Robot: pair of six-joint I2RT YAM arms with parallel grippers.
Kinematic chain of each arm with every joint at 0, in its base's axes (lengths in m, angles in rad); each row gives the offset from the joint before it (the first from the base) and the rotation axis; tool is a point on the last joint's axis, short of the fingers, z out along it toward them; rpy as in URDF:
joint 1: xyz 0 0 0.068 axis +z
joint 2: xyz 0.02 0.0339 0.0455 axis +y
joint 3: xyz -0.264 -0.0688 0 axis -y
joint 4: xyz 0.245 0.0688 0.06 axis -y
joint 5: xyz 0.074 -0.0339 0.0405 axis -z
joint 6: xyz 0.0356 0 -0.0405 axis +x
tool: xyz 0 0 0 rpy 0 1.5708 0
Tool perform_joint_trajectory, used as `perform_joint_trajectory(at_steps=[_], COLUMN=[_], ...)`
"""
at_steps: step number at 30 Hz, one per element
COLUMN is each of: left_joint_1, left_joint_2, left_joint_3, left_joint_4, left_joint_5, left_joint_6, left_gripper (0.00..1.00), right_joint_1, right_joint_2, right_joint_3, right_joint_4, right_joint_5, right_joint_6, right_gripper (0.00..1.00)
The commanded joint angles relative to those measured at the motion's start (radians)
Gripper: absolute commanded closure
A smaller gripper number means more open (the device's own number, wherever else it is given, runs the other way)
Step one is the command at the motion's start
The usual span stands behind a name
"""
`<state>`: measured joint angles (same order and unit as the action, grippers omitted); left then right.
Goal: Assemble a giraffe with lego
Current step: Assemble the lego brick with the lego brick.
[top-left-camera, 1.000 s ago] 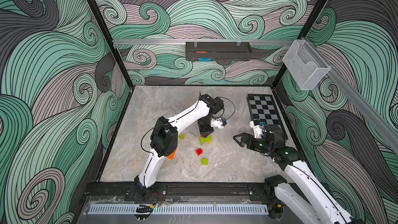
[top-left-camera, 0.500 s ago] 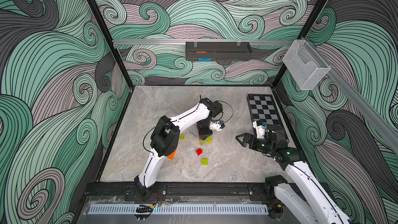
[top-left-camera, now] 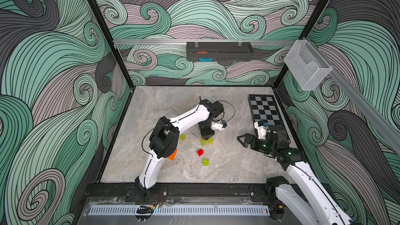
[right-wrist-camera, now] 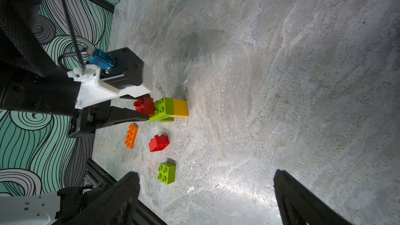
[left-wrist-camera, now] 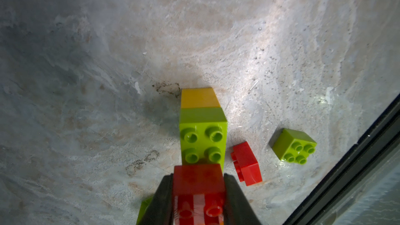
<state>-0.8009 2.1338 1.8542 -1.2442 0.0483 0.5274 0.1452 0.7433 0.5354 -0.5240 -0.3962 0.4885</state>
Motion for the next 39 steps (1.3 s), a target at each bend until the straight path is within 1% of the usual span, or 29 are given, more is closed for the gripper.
perform_joint_trajectory(at_steps=[1, 11, 15, 22, 27, 30, 34, 36, 39], left_joint_1=[0.001, 0.001, 0.001, 0.002, 0.002, 0.002, 0.002, 0.002, 0.002], left_joint_2=[-0.044, -0.04, -0.035, -0.067, -0.074, -0.046, 0.027, 0.037, 0.023], left_joint_3=[-0.02, -0.043, -0.053, -0.179, -0.239, -0.223, -0.145, -0.127, -0.128], left_joint_4=[0.003, -0.006, 0.024, 0.173, 0.216, 0.188, 0.107, 0.091, 0.103], left_joint_5=[0.024, -0.002, -0.001, -0.016, -0.004, 0.009, 0.016, 0.012, -0.002], left_joint_6=[-0.004, -0.004, -0.013, -0.014, -0.008, 0.004, 0.009, 0.013, 0.013], left_gripper=[1.0, 1.0, 1.0, 1.0, 1.0, 1.0, 1.0, 1.0, 0.96], right_joint_1=[-0.007, -0.008, -0.009, -0.01, -0.01, -0.01, -0.01, -0.009, -0.01], right_joint_2=[0.001, 0.004, 0.003, -0.002, 0.003, 0.004, 0.007, 0.01, 0.01], right_joint_3=[-0.011, -0.012, -0.012, -0.013, -0.013, -0.013, -0.013, -0.012, -0.006], right_joint_4=[-0.009, -0.006, -0.007, -0.007, -0.008, -0.007, -0.009, -0.011, -0.021], right_joint_5=[-0.015, -0.017, -0.017, -0.02, -0.021, -0.021, -0.013, -0.012, -0.005], right_joint_6=[-0.014, -0.013, -0.014, -0.013, -0.014, -0.011, -0.001, 0.004, 0.007], right_gripper=[0.01, 0.01, 0.01, 0.01, 0.01, 0.01, 0.01, 0.01, 0.01])
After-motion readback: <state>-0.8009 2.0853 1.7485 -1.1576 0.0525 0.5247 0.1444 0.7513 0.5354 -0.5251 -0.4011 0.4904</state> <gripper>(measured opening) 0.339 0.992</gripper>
